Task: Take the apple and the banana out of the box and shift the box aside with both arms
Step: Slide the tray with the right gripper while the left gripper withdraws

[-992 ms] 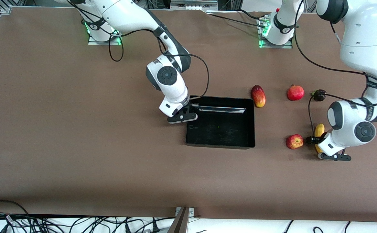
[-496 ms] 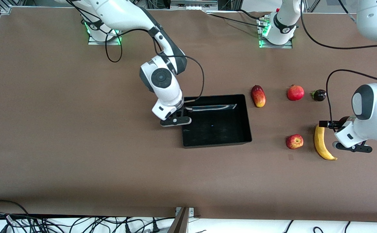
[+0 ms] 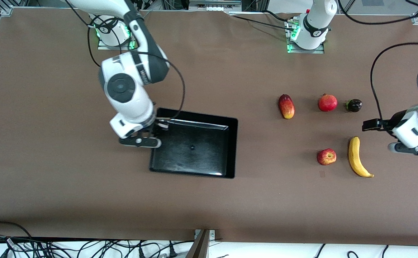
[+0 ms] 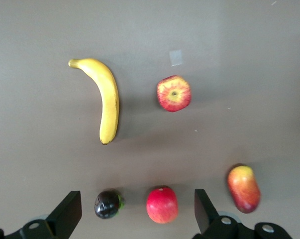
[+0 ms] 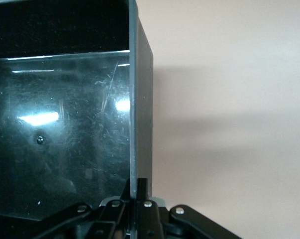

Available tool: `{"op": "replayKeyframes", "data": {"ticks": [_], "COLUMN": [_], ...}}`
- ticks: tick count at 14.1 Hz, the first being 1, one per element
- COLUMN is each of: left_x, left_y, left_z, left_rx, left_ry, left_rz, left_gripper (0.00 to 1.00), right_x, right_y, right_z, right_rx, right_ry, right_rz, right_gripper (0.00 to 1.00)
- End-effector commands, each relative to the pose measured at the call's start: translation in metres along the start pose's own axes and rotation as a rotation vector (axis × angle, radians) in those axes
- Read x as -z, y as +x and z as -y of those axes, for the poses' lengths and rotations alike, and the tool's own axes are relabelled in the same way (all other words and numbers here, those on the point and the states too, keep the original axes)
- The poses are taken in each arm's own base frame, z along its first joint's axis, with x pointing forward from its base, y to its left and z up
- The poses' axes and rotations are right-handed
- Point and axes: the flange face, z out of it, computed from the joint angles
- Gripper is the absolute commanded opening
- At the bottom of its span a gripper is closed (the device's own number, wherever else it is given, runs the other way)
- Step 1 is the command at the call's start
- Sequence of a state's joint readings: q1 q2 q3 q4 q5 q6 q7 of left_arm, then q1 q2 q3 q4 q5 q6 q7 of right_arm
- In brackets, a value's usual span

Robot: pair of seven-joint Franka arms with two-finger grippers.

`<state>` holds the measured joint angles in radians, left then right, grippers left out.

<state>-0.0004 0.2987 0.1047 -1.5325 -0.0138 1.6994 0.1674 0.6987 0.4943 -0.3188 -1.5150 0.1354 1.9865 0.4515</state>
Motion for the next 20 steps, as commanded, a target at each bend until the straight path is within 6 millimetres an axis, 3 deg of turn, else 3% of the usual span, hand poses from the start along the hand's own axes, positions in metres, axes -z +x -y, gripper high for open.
{"op": "replayKeyframes", "data": {"ticks": [1, 6, 8, 9, 13, 15, 17, 18, 20], "left_x": [0.06, 0.112, 0.128, 0.13, 0.14, 0.139, 0.142, 0.144, 0.145], "left_y": [-0.032, -0.067, -0.072, -0.073, -0.077, -0.079, -0.082, -0.083, -0.083], "left_z": [-0.022, -0.046, -0.046, -0.045, -0.051, -0.051, -0.055, -0.056, -0.067], "left_rx": [0.017, 0.014, 0.014, 0.013, -0.002, -0.001, -0.001, 0.007, 0.026], "left_ry": [-0.012, -0.005, 0.0, 0.018, 0.034, 0.031, 0.013, 0.009, 0.018], "left_rz": [-0.057, -0.109, -0.127, -0.129, -0.131, -0.113, -0.114, -0.117, -0.12], "left_gripper": [1.0, 1.0, 1.0, 1.0, 1.0, 1.0, 1.0, 1.0, 1.0], "right_x": [0.008, -0.018, -0.032, -0.042, -0.09, -0.103, -0.108, -0.109, -0.097], "right_y": [0.008, 0.001, -0.005, -0.008, -0.041, -0.049, -0.049, -0.049, -0.045], "right_z": [-0.082, -0.243, -0.287, -0.302, -0.334, -0.346, -0.346, -0.348, -0.349], "right_rx": [-0.018, 0.107, 0.103, 0.112, 0.173, 0.182, 0.17, 0.165, 0.169], "right_ry": [0.033, 0.048, 0.036, 0.031, 0.022, 0.009, 0.003, 0.001, 0.004], "right_rz": [0.039, 0.08, 0.105, 0.106, 0.034, 0.01, 0.018, 0.021, 0.021], "right_gripper": [0.0, 0.0, 0.0, 0.0, 0.0, 0.0, 0.03, 0.99, 1.0]}}
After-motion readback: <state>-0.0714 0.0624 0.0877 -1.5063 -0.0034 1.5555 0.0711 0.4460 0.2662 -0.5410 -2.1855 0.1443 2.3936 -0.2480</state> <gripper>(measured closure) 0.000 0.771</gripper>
